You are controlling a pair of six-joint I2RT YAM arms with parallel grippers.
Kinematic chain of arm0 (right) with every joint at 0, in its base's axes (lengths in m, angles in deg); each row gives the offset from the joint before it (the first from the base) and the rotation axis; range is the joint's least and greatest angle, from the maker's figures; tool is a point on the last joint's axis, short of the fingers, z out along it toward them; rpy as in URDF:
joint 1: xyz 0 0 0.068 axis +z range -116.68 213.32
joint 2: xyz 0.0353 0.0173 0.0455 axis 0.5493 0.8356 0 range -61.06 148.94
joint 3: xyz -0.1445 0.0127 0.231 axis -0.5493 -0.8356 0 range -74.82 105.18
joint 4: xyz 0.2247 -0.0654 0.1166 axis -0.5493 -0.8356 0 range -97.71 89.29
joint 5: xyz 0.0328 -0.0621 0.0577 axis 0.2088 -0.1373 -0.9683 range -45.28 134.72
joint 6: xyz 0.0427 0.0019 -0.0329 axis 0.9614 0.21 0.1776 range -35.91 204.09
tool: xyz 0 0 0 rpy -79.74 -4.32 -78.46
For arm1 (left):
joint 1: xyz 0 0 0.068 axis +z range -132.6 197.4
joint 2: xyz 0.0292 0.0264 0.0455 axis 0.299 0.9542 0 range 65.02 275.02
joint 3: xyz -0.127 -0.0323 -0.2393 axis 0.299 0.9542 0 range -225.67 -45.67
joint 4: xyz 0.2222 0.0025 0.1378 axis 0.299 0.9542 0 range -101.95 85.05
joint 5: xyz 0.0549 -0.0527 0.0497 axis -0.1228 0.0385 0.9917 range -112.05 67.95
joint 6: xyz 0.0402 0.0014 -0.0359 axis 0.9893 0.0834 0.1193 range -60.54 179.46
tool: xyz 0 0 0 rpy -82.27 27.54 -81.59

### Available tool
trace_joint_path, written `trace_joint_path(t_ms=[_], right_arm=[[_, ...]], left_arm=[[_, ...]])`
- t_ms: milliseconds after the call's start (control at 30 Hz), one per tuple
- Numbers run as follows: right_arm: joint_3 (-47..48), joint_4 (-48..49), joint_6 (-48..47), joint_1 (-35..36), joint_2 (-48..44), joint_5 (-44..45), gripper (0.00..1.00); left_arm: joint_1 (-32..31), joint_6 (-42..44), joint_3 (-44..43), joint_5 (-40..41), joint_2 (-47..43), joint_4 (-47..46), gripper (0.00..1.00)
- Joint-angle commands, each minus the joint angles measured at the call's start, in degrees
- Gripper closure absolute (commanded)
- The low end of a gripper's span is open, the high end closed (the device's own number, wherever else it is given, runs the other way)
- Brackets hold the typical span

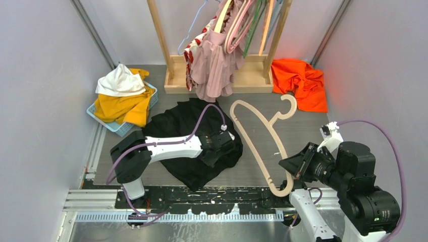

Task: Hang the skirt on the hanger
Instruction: Hang the skirt on the hanger.

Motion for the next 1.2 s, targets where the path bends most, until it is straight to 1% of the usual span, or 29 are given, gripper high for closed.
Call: trace_joint_path(t_ms=[0, 100, 200, 333, 500, 567, 633, 733, 800, 1167], right_arm=[[-1.50, -7.61, 3.53, 0.96, -0.78, -4.61, 0.99], [-4.57, -7.61, 4.88, 1.70, -1.87, -6.27, 0.99], [-6.86, -7.53, 6.47, 2.78, -3.11, -7.14, 0.99], [-7.31, -7.55, 9.77, 4.75, -4.42, -8.27, 0.99], [-9.08, -7.54, 14.28, 8.72, -6.36, -9.61, 0.99], [-9.40, -7.53, 16.86, 10.16, -7.24, -8.06, 0.99], [-8.62, -7.53, 19.42, 12.17, -7.72, -4.35, 0.99], [-10.34, -7.59, 18.98, 12.76, -7.89, -5.20, 0.99], [-12.47, -7.54, 16.97, 12.00, -7.75, -8.23, 0.99], [-19.87, -7.62, 11.31, 8.31, -8.46, -13.88, 0.99]], left_arm=[[1.21, -1.88, 0.35, 1.33, -5.09, 0.55, 1.00], [4.23, -1.98, -0.33, -0.05, -8.61, 1.12, 1.00], [8.19, -0.28, -1.74, -2.20, -11.15, 0.18, 1.00], [12.65, 1.93, -3.96, -4.70, -11.95, -0.33, 1.00], [15.23, 3.29, -6.44, -6.28, -11.75, -1.00, 1.00], [16.65, 3.33, -6.08, -6.57, -12.07, -1.39, 1.00], [18.12, 3.07, -4.52, -7.32, -13.27, -2.45, 1.00], [19.44, 2.34, -2.47, -10.59, -15.02, -4.78, 1.00], [19.45, 2.39, -3.37, -11.52, -14.77, -4.53, 1.00], [19.57, 3.34, -9.42, -12.89, -14.29, -2.24, 1.00]])
